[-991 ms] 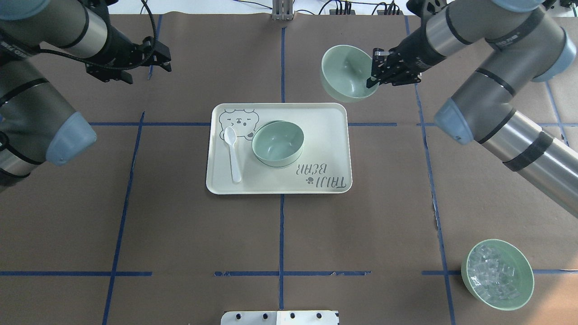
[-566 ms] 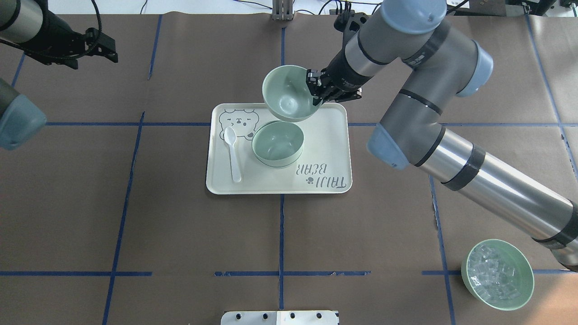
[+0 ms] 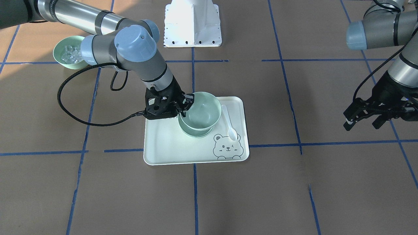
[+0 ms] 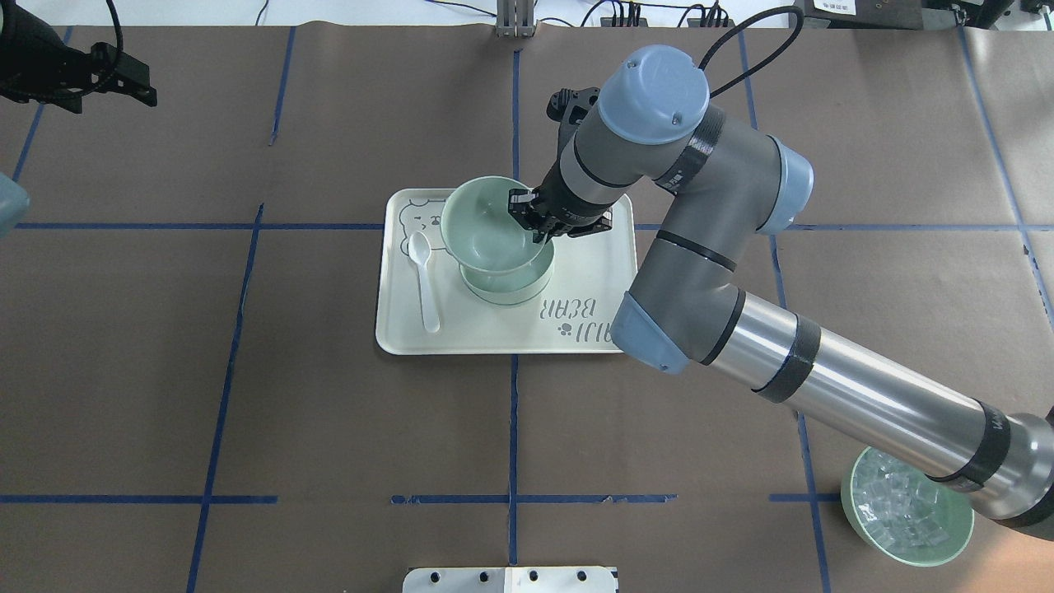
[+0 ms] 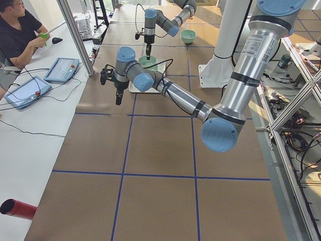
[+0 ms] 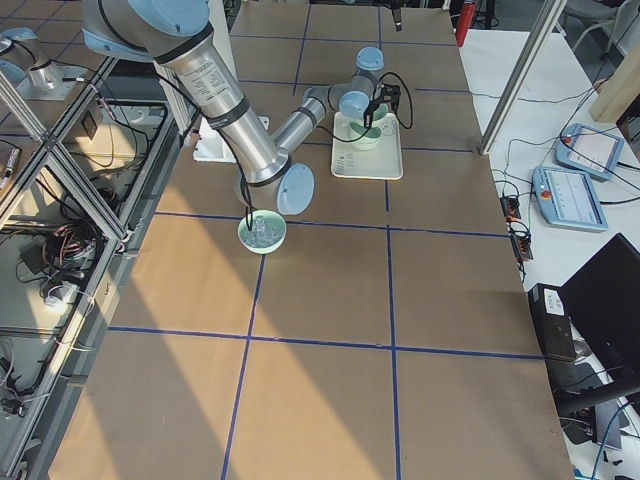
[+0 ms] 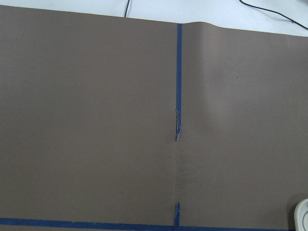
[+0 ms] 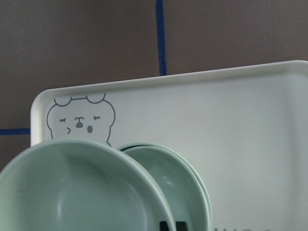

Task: Stack green bowls together

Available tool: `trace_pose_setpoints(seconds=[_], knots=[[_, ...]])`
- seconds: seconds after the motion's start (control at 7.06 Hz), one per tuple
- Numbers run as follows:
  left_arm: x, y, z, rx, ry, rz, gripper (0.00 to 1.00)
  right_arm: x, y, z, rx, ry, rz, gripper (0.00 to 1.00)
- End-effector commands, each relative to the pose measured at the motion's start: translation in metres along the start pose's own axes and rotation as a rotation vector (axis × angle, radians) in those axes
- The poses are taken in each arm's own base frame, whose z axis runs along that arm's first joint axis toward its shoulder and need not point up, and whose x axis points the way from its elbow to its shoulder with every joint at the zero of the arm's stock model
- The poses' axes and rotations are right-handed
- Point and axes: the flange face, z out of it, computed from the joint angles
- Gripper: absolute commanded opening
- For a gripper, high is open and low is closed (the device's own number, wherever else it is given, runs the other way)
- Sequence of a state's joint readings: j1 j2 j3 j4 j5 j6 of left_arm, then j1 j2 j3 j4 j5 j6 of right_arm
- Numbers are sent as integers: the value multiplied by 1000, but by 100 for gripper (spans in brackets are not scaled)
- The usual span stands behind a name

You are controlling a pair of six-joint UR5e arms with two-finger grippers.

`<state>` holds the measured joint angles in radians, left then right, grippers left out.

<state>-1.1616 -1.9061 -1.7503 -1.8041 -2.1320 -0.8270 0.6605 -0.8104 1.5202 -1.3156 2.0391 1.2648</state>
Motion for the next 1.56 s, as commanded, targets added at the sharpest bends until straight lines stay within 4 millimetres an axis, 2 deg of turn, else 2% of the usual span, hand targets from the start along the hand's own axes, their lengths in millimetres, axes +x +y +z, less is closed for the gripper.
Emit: trace_pose_setpoints(seconds=[0.0, 0.14, 0.28, 0.42, 0.85, 0.99, 1.13, 1.27, 1.42], knots=[[-1, 0, 0, 1, 0, 1, 100, -1, 5, 6, -11, 18, 1, 0], [-1, 0, 0, 0, -1, 0, 100, -1, 5, 6, -15, 18, 2, 0], [0, 0, 0, 0, 0, 2, 100, 4, 5, 8, -10, 26, 5, 97], [-1, 0, 0, 0, -1, 0, 100, 2, 4, 5, 2, 23, 4, 100], [-2, -1, 1, 1, -2, 0, 100, 7, -4, 3, 31, 33, 9, 100], [-3, 0, 2, -1, -5, -1, 100, 12, -13, -5, 39, 31, 15, 100], [-8, 1, 6, -11, -12, 13, 100, 40, -27, -17, 46, 38, 34, 100], [-19, 6, 10, -25, -26, 45, 100, 82, -30, -34, 53, 44, 13, 100], [-29, 6, 8, -38, -22, 65, 100, 128, -40, -61, 47, 42, -19, 100]])
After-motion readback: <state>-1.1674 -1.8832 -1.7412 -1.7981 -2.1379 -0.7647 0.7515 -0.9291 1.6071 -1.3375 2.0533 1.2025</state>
